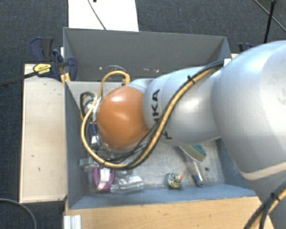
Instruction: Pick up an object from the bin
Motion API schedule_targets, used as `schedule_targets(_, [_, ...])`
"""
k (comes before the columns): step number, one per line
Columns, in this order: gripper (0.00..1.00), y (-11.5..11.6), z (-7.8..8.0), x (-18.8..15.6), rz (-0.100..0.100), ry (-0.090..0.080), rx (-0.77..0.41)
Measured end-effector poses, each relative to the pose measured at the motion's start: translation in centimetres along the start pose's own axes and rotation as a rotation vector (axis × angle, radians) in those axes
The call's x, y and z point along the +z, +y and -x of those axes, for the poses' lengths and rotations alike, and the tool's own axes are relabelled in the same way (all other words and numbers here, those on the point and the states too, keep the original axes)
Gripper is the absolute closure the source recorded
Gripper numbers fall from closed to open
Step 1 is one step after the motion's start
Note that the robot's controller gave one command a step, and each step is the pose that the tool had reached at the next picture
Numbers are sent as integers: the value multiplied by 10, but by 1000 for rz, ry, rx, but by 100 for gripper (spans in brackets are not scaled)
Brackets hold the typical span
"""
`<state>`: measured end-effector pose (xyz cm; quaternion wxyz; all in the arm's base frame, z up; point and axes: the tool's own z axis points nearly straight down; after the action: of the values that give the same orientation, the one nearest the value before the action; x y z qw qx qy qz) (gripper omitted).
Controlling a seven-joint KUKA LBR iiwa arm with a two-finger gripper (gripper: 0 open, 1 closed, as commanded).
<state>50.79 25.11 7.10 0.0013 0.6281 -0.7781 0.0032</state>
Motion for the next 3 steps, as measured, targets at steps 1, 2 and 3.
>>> schedule_targets(1, [0, -1, -1, 0, 4, -4, 10])
schedule_targets(2, [100, -2, 0, -1, 2, -7, 14])
schedule_targets(3, [100, -3, 1, -48, 0, -11, 28])
